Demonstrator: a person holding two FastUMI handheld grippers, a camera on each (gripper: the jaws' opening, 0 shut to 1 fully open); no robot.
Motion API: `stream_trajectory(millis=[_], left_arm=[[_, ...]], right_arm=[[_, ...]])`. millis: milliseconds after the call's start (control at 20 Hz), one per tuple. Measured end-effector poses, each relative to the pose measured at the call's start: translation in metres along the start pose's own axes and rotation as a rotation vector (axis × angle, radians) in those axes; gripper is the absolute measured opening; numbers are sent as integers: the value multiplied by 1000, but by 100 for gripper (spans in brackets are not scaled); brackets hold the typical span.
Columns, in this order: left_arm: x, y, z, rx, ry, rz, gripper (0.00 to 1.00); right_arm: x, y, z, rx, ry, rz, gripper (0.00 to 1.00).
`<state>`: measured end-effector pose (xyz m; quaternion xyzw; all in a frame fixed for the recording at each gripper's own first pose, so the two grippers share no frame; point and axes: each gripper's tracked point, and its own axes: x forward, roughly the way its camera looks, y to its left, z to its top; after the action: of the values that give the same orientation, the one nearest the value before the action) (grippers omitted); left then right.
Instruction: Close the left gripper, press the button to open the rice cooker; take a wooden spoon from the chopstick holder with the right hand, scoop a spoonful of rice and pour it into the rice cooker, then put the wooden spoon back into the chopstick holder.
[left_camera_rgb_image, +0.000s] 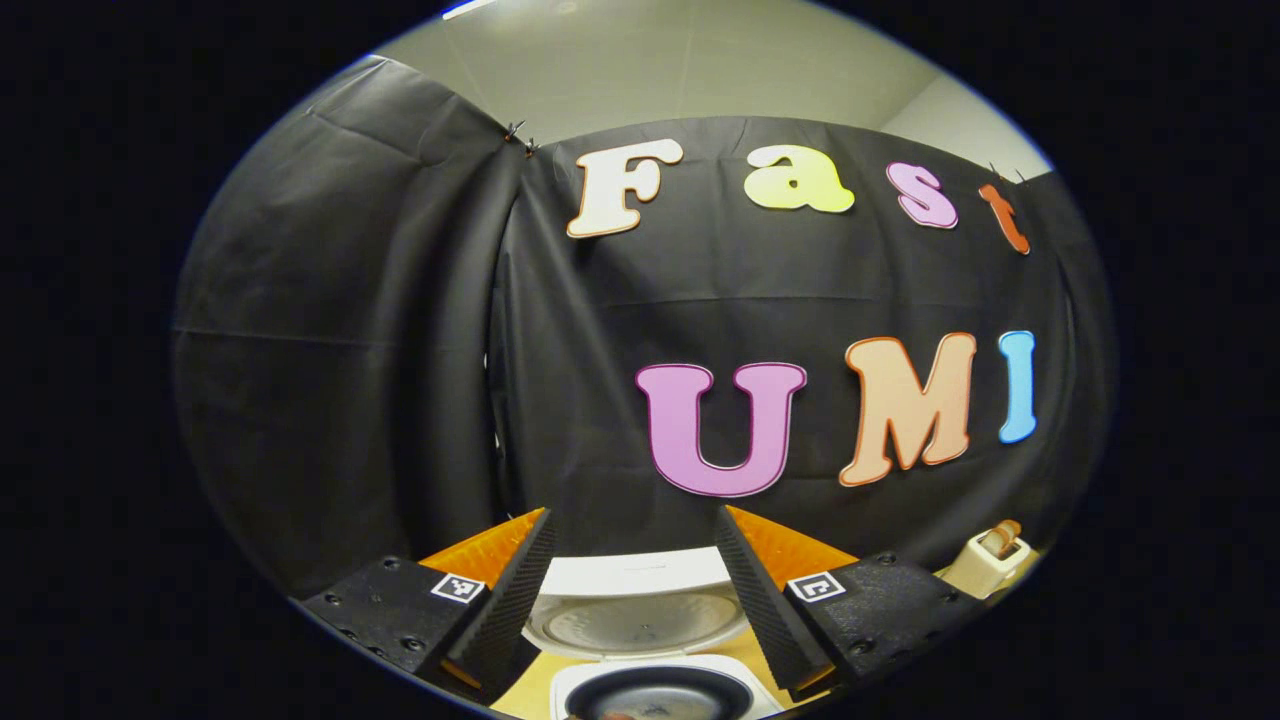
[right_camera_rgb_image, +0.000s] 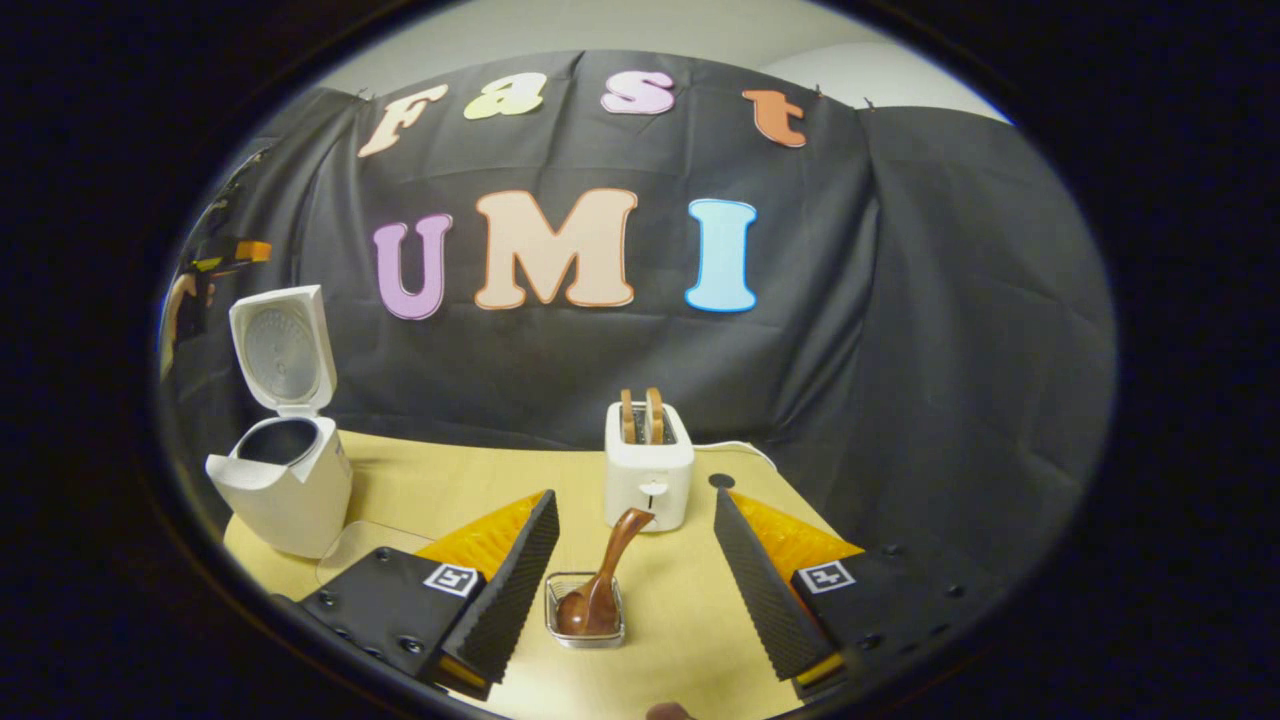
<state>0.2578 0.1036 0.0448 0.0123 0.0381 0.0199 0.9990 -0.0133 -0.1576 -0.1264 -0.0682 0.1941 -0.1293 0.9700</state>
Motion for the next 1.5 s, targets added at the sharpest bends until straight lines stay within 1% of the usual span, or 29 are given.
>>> stream_trajectory(millis=[100,300,400,450,500,550,700,750,850,950,1150,1500], left_arm=[[20,-1,-7,-5,16,1,92],[57,-2,-28,-51,68,7,92],[72,1,-38,-45,92,19,91],[79,2,-43,-43,111,20,93],[85,1,-48,-45,129,19,92],[89,-1,-52,-48,147,17,93],[94,0,-71,-48,210,29,93],[91,1,-71,-33,221,41,94],[86,-1,-72,-68,223,38,95],[74,-4,-73,-73,229,29,95],[43,-8,-78,-57,225,25,93],[-19,-18,-101,-48,209,41,94]], right_arm=[[-2,-7,-5,-1,8,-20,99],[-7,-22,-15,1,28,-61,99],[-7,-28,-19,8,41,-78,99],[-7,-30,-23,9,47,-84,99],[-7,-32,-24,9,51,-90,99],[-7,-34,-24,10,53,-94,99],[-4,-32,-22,4,49,-89,100],[-2,-32,-21,-3,45,-88,100],[1,-28,-16,-5,35,-76,100],[4,-21,-10,1,19,-61,100],[11,-6,-11,3,15,-18,100],[15,12,-13,8,16,43,99]])
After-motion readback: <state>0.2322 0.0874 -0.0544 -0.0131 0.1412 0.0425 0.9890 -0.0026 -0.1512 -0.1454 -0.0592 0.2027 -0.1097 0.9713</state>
